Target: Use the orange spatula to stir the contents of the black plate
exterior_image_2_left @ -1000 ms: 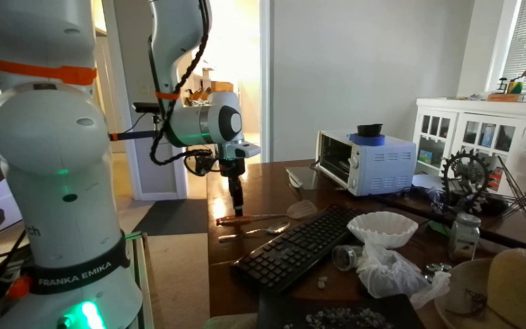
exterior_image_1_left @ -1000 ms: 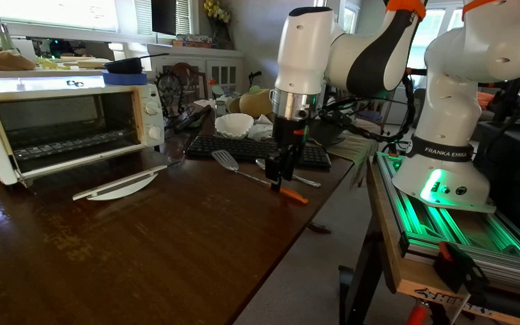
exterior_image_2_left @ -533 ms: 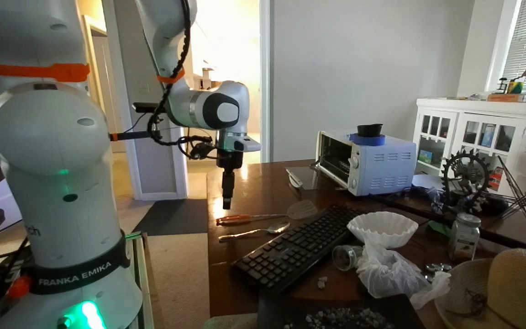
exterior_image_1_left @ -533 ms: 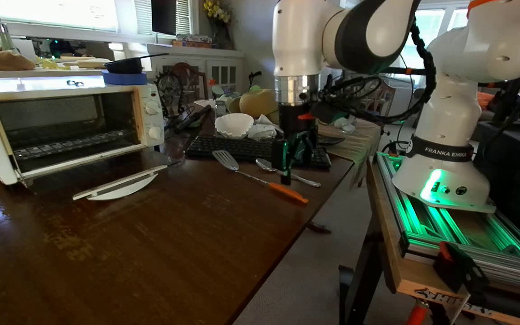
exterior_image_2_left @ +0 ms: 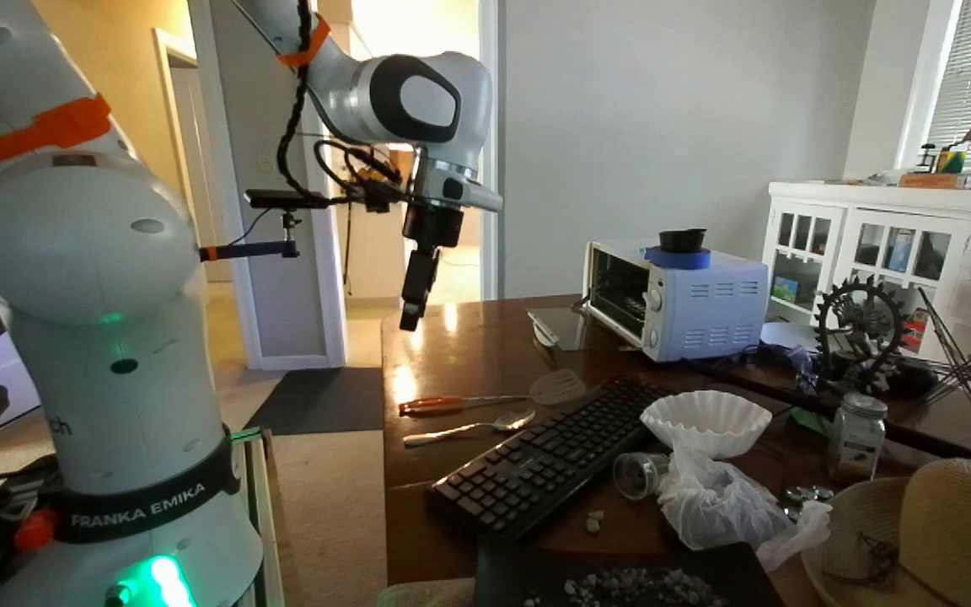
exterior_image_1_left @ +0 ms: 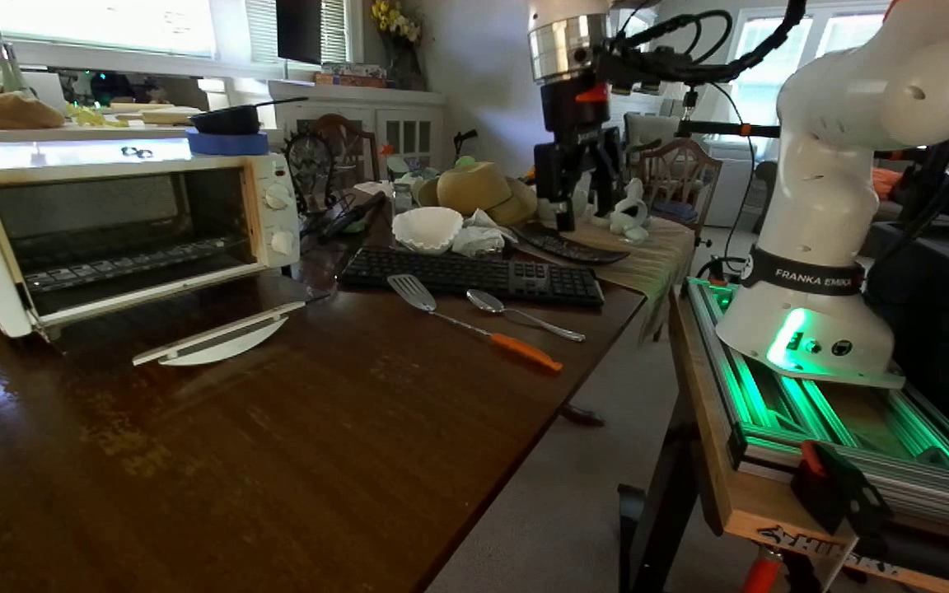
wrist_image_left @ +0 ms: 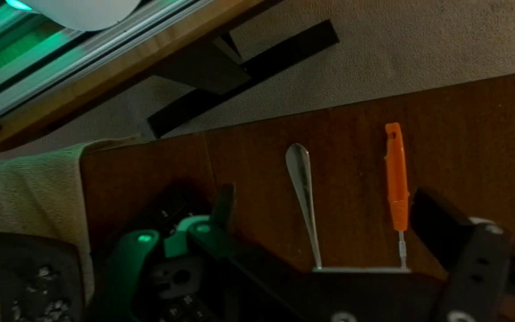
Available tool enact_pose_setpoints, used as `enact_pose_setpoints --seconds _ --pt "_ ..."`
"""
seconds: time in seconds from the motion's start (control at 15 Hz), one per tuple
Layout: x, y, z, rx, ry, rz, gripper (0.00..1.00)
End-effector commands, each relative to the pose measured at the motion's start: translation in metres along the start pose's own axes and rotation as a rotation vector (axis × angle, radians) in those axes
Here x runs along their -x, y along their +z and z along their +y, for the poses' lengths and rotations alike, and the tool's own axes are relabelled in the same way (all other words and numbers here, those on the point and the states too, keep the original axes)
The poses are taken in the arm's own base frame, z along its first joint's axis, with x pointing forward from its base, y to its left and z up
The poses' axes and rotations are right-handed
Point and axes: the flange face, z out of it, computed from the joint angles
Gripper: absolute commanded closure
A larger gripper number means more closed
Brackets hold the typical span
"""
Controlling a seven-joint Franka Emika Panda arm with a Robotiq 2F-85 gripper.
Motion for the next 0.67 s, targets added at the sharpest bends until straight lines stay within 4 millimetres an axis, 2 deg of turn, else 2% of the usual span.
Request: enact_pose_setpoints --seconds 0.0,0.13,0.6 --pt "0.001 -0.012 0.011 -0.010 0.007 -0.004 0.00" --pt "0.004 -0.023 0.023 -0.027 0.011 0.006 0.00" --pt "0.006 -0.022 0.024 -0.025 0.010 0.007 0.00"
